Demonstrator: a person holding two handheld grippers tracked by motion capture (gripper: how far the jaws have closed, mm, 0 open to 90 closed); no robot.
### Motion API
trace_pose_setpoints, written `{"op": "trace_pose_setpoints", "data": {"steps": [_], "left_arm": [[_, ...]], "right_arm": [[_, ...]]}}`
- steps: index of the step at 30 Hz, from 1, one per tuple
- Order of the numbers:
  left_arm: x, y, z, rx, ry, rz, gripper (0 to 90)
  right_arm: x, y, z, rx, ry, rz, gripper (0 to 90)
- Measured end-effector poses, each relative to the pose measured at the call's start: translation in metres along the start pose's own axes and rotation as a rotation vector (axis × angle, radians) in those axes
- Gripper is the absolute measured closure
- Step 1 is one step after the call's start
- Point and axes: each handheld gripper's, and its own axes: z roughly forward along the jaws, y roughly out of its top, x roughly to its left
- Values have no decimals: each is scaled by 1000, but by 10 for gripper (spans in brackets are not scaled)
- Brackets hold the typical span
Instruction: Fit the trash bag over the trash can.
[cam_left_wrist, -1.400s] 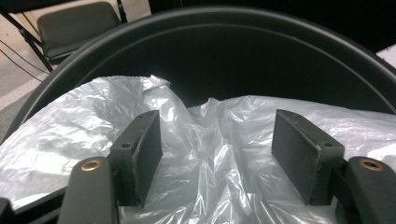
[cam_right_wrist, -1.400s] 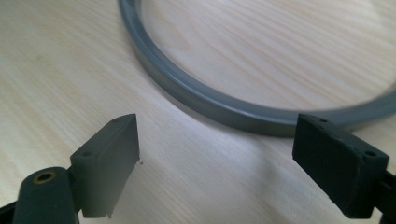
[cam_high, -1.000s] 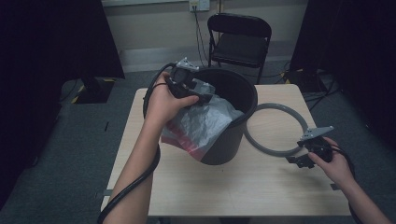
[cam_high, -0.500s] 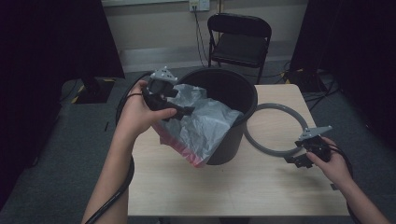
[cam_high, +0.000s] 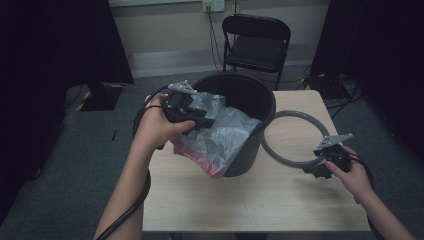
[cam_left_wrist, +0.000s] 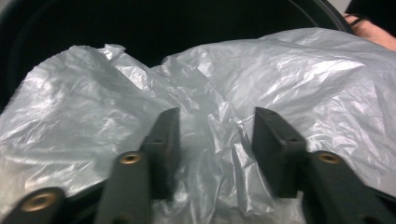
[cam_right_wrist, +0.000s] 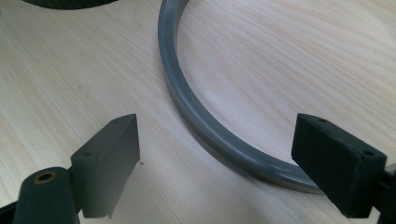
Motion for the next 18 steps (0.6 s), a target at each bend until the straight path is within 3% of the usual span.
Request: {"op": "trace_pose_setpoints", "data": {"steps": [2,5,7,9,13,18], "left_arm": [[-1,2,3,20,-12,-2,702],[-5,8,5,81,12,33,842],[-9,13,7,121,43,52,869],[-9,16,8,131,46,54,878],[-4,22,12,107,43,18,879],[1,35,16,67,59,11,882]], "right_arm": [[-1,0,-1,-2,1,3,147],[-2,0,-4,-3,0,14,147],[-3,0,-6,-5,3,10,147],[-3,2,-7,-8,5,10,147],[-2,8,-7,-1,24,-13,147],[2,21,-5,44,32,-71,147]]}}
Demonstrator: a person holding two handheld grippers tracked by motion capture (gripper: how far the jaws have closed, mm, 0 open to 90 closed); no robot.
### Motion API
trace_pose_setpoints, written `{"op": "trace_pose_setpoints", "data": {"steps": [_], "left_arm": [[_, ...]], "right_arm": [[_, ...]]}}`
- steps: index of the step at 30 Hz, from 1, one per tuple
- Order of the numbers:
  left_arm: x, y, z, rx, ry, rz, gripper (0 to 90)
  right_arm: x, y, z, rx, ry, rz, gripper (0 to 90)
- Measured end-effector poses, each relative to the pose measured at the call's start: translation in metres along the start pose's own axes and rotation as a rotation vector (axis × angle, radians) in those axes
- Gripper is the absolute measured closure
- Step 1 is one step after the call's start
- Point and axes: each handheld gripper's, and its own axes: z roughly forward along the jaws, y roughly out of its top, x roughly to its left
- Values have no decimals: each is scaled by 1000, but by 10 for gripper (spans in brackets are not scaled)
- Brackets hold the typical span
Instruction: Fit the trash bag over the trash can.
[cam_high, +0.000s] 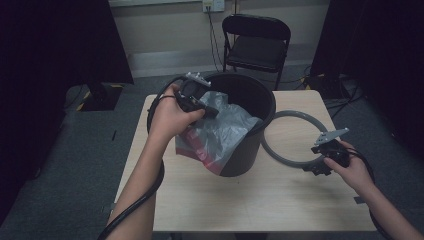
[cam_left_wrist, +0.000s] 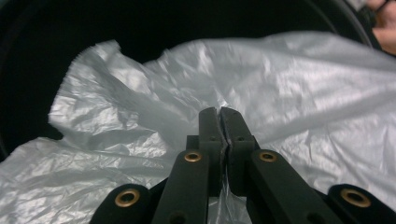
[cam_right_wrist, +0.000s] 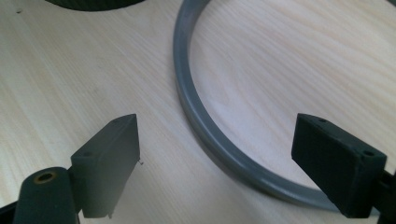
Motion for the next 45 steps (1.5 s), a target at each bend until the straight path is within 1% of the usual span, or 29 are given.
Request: {"op": "trace_pose_setpoints", "data": {"steps": [1,3,4,6,8,10,12,14,16,19,22,27,30,31,33,36,38,41,45], "left_arm": [[1,3,0,-13,12,-2,882],[2,10,2,-38,19,-10,884],[3,12,3,-42,26,-9,884],[2,20,6,-44,32,-11,885],[2,26,8,-44,39,-6,885],[1,32,11,-41,57,0,886],[0,38,16,-26,73,4,887],[0,42,20,-17,96,5,887],[0,45,24,-17,101,-2,887],[0,47,28,-23,99,-9,887],[-1,48,32,-24,93,-7,886],[0,47,31,-41,91,-22,885],[3,46,30,-57,93,-42,884],[4,47,30,-61,92,-45,885],[5,48,29,-83,105,-58,885],[7,52,28,-100,117,-70,885],[8,54,29,-105,112,-80,885],[7,55,32,-99,110,-82,884],[7,54,34,-88,112,-76,883]], "right_arm": [[1,3,-1,5,-1,-7,147],[1,9,-2,-1,15,-15,147],[1,14,-4,-7,26,-13,147],[2,20,-7,-12,34,-17,147],[4,30,-13,-18,38,-40,147],[6,39,-19,-29,43,-62,147],[8,47,-26,-38,52,-76,147],[10,56,-33,-45,49,-92,147],[12,65,-39,-46,49,-115,147],[15,77,-48,-42,64,-139,147],[18,90,-56,-36,75,-171,147],[19,108,-70,-31,77,-216,146],[19,118,-78,-54,85,-214,146],[19,123,-82,-58,74,-220,146],[19,129,-86,-60,66,-232,146],[20,140,-94,-72,74,-235,146],[22,146,-98,-86,82,-239,146],[28,157,-100,-100,91,-255,147],[39,171,-100,-102,102,-293,148]]}}
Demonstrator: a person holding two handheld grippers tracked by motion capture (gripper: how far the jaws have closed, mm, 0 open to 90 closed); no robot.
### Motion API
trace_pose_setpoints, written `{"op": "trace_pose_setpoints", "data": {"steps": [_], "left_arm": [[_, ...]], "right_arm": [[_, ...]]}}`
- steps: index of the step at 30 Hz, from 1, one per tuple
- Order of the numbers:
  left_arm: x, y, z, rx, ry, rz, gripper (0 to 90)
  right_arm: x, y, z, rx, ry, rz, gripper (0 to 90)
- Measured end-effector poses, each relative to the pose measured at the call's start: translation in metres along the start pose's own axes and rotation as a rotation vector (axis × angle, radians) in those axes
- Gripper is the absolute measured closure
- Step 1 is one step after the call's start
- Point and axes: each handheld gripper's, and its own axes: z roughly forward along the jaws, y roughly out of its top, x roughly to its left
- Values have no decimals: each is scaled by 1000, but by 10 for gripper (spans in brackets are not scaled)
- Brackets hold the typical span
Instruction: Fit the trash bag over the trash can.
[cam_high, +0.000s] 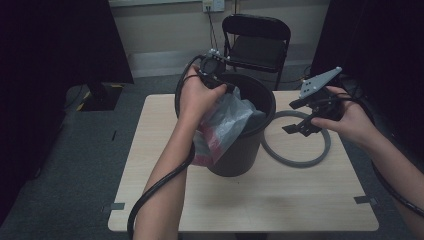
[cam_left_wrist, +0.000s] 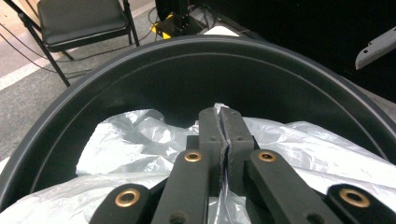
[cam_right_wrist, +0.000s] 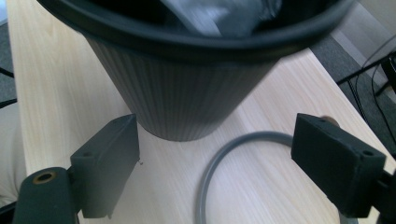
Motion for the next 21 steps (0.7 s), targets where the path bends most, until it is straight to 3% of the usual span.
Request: {"op": "trace_pose_setpoints", "data": {"steps": [10,16,21], "left_arm": [[3,2,-3,-8,23,-6,881],[4,5,-2,-32,34,-35,881],[2,5,2,-29,29,-43,878]], "right_arm": [[10,35,-2,-13,16,-48,151],[17,58,-3,-21,28,-78,154],[24,75,7,-57,67,-76,183]]}}
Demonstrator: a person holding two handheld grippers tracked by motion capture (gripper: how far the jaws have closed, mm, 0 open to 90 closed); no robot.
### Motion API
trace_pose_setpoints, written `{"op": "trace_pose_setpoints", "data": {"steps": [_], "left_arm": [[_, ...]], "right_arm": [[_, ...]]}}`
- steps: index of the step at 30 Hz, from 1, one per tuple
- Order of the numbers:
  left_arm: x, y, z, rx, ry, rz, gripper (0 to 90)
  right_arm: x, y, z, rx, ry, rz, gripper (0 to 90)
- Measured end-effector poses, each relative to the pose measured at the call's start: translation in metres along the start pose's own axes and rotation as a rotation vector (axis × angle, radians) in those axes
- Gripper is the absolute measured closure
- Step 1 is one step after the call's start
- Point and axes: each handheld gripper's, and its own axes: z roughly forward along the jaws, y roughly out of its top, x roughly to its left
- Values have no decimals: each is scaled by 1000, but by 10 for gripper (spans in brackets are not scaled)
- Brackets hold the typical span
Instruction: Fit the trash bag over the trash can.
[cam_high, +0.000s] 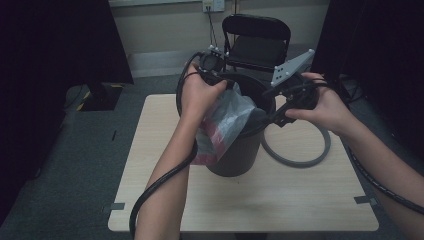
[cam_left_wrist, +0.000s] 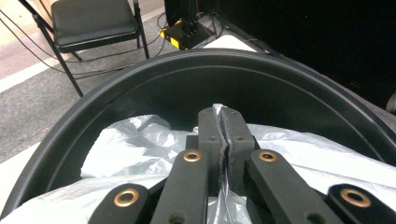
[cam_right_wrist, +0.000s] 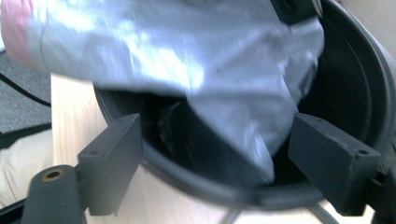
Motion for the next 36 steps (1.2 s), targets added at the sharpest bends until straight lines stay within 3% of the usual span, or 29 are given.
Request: {"op": "trace_pose_setpoints", "data": {"steps": [5,9,12,14,16,18,20,22,24,26,31,36], "left_arm": [[0,-1,0,1,-2,-3,875],[2,-2,-1,-2,-11,-5,870],[5,-4,-3,-5,-22,-15,859],[6,-5,-4,-15,-30,-10,817],[8,-7,-7,-30,-22,3,728],[10,-9,-11,-48,-5,13,586],[15,-11,-19,-61,16,14,502],[20,-15,-27,-76,-2,-16,462],[24,-20,-36,-92,-28,-18,416],[27,-24,-44,-94,-20,-7,394],[29,-37,-58,-68,-15,30,371],[25,-42,-61,-62,-64,46,392]], "right_arm": [[2,12,14,-31,51,9,340],[2,19,20,-48,82,-8,587],[5,24,23,-44,77,-23,765],[5,26,25,-33,77,-2,859],[4,27,28,-20,65,24,887],[-1,27,29,-9,32,52,894],[-7,24,29,7,-3,78,897],[-15,20,29,28,-28,95,897],[-20,16,28,38,-50,116,897],[-23,10,28,51,-92,134,897],[-30,2,25,43,-112,167,897],[-30,0,22,49,-117,169,896]]}}
